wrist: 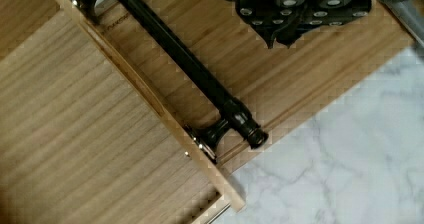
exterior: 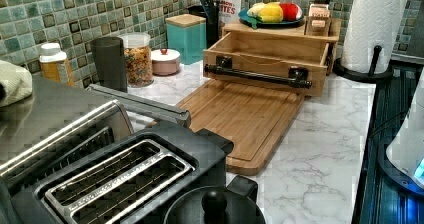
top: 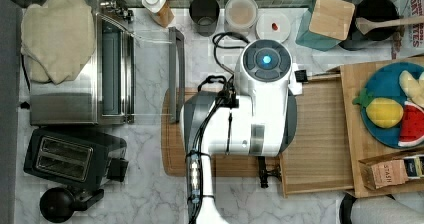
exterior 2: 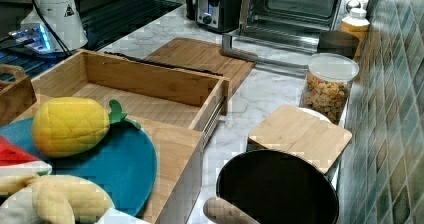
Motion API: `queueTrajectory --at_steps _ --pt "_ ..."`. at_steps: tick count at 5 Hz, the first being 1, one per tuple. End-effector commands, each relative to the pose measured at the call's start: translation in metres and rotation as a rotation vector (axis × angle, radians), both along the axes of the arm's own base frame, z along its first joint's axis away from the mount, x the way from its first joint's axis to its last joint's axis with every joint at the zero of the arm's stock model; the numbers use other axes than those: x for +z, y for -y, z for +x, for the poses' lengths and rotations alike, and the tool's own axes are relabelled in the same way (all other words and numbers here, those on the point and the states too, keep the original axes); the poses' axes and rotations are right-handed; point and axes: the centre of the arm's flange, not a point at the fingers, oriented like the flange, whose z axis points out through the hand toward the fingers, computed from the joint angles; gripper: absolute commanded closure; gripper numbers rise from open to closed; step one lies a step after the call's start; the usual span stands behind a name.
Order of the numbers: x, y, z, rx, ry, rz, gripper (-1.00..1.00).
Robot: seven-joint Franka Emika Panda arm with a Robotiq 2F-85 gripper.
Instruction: Close the drawer.
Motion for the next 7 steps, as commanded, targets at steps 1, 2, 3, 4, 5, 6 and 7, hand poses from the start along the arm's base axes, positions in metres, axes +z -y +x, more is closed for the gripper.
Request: queueTrajectory --at_steps 1,2,3,4,5,6,7 --pt "0.004 -0.022 -0.042 0.473 0.078 0.101 1.0" --pt "-0.011 -0.028 -0.049 0.543 0.075 0.091 1.0" --pt "-0.039 -0.018 -0.057 0.596 0.085 0.126 1.0" --pt "-0.067 -0.017 -0.061 0.605 0.09 0.116 1.0" --pt "-0.088 -0.023 -0.061 0.589 0.044 0.132 1.0" --pt "-0.096 -0.032 -0.075 0.585 0.057 0.136 1.0" --pt "-0.106 -0.036 -0.086 0.593 0.068 0.088 1.0"
